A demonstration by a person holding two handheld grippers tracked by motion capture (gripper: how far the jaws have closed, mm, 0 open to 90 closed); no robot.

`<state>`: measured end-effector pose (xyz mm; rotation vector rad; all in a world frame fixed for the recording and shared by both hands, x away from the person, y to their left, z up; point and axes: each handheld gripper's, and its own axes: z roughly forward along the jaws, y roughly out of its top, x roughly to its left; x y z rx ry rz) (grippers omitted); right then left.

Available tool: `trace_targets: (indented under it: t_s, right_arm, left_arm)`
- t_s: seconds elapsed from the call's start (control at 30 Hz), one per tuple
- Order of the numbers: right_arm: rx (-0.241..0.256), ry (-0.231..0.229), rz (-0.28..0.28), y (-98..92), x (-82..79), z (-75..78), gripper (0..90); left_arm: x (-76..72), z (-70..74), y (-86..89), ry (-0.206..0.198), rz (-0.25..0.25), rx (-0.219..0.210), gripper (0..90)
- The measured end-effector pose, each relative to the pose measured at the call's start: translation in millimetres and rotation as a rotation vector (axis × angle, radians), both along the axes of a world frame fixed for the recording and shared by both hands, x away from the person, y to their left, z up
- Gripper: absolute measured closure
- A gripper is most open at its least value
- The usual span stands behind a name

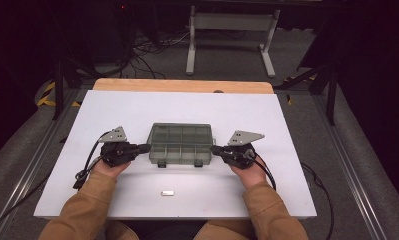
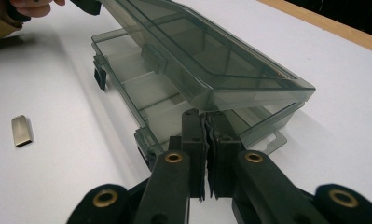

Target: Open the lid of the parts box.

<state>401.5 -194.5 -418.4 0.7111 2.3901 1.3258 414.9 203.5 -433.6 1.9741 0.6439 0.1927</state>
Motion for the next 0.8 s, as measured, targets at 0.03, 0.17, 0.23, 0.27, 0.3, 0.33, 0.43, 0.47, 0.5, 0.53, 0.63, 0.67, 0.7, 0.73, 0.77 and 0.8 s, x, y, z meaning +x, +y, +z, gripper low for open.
trace_targets:
  t_s: [0.03, 0.17, 0.23, 0.27, 0.3, 0.33, 0.43, 0.47, 0.5, 0.53, 0.63, 0.67, 0.7, 0.73, 0.77, 0.8]
  right_arm:
    - [0.0, 0.001, 0.0, -0.3, -0.1, 0.1, 85.7]
    - [-0.022, 0.015, -0.001, -0.5, 0.7, -0.5, 76.6]
    - [-0.027, 0.019, -0.001, -0.1, 0.9, -0.6, 74.7]
    - [-0.031, 0.022, -0.002, 0.3, 1.3, -0.3, 71.8]
    - [-0.033, 0.022, -0.003, 0.5, 1.5, 0.1, 69.2]
    - [-0.036, 0.022, -0.006, 0.7, 2.3, 0.7, 66.2]
    - [-0.054, 0.019, -0.015, 2.8, 5.9, 2.8, 54.2]
    - [-0.06, 0.006, -0.024, 3.8, 6.8, 3.6, 50.7]
    - [-0.061, 0.001, -0.029, 4.8, 8.1, 4.2, 48.3]
    - [-0.066, -0.003, -0.032, 6.0, 9.5, 4.8, 45.7]
    - [-0.089, -0.019, -0.037, 10.5, 13.7, 6.2, 40.9]
    - [-0.107, -0.026, -0.034, 13.5, 16.1, 7.7, 40.1]
    - [-0.119, -0.034, -0.036, 14.6, 16.9, 8.8, 40.1]
    - [-0.119, -0.034, -0.036, 14.6, 16.9, 8.8, 40.1]
    - [-0.122, -0.036, -0.034, 15.3, 17.6, 9.6, 40.1]
    - [-0.125, -0.039, -0.03, 15.9, 19.1, 11.1, 40.1]
  left_arm:
    - [-0.4, 0.1, -0.4, 0.0, 0.005, -0.002, 88.6]
    - [-1.2, 0.9, -1.6, 0.002, 0.024, -0.003, 88.6]
    - [-1.7, 1.4, -1.8, -0.002, 0.029, -0.001, 88.6]
    - [-1.9, 1.4, -2.0, -0.004, 0.03, -0.002, 88.7]
    - [-2.2, 1.5, -2.2, -0.005, 0.033, 0.0, 88.7]
    - [-2.2, 1.6, -2.1, -0.006, 0.033, -0.001, 88.6]
    - [-2.2, 2.0, -1.7, -0.009, 0.034, -0.001, 88.6]
    - [-2.4, 2.1, -1.7, -0.008, 0.037, -0.001, 88.6]
    - [-2.4, 2.1, -1.6, -0.007, 0.037, -0.001, 88.6]
    - [-2.4, 2.1, -1.6, -0.008, 0.036, -0.001, 88.6]
    - [-2.3, 2.3, -1.2, -0.012, 0.035, 0.001, 88.6]
    - [-2.5, 2.4, -1.2, -0.009, 0.036, -0.002, 88.6]
    - [-2.6, 2.4, -1.1, -0.009, 0.036, -0.002, 88.6]
    - [-2.6, 2.4, -1.1, -0.009, 0.036, -0.002, 88.6]
    - [-2.5, 2.3, -1.1, -0.009, 0.035, -0.004, 88.6]
    - [-2.5, 2.3, -1.1, -0.008, 0.035, -0.002, 88.6]
